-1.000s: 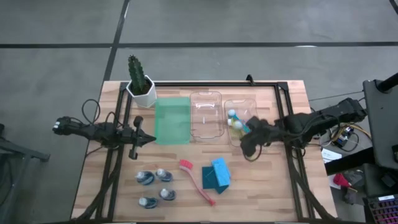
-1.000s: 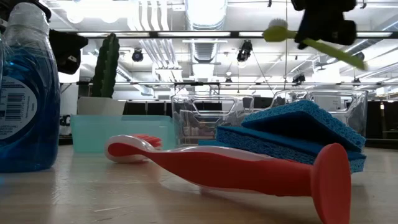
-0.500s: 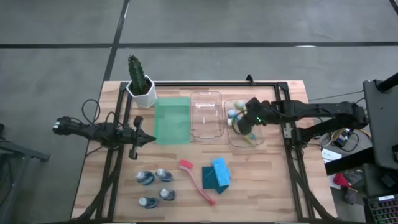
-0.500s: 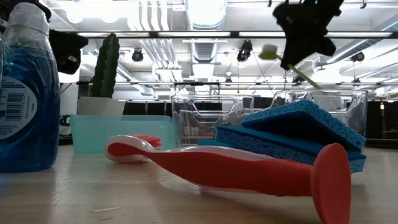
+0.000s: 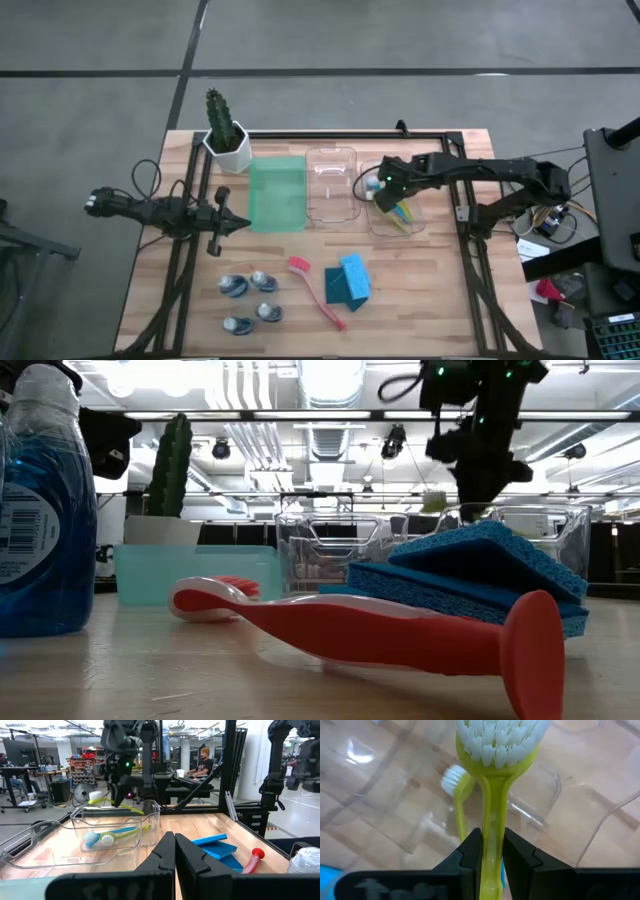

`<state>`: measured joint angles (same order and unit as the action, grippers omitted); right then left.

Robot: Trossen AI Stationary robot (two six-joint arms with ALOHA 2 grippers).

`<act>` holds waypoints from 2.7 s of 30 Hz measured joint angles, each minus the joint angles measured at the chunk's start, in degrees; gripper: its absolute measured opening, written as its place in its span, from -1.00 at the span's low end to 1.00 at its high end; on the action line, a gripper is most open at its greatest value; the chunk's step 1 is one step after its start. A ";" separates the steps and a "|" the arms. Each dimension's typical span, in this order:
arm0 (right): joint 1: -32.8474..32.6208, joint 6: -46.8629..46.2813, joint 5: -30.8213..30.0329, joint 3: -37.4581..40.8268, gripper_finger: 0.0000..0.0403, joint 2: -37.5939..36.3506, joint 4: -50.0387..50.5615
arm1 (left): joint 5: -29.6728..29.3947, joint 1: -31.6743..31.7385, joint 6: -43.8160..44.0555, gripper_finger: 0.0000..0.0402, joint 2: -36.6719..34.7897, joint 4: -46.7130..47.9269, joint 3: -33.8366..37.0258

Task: Pick & Place Kitchen Sink Supplies
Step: Put the green dish brush into the right transparent bin, then put the blue sponge into the left transparent bin

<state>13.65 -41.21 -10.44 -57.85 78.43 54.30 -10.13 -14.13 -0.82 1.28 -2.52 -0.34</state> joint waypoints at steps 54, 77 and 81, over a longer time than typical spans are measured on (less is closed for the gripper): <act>-3.11 7.49 6.27 0.01 -0.44 -2.85 -11.93 | -0.02 0.02 0.00 -0.99 -0.02 0.00 0.00; -22.82 16.59 7.47 0.01 -0.62 1.68 -29.25 | -0.01 0.00 0.01 -0.99 -0.02 0.00 0.00; -27.66 16.63 8.83 0.01 -0.65 4.04 -32.89 | 0.00 0.01 0.01 -0.99 -0.02 0.00 0.00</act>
<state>-14.00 -24.58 -1.61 -57.84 82.48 21.41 -10.13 -14.12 -0.81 1.26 -2.52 -0.34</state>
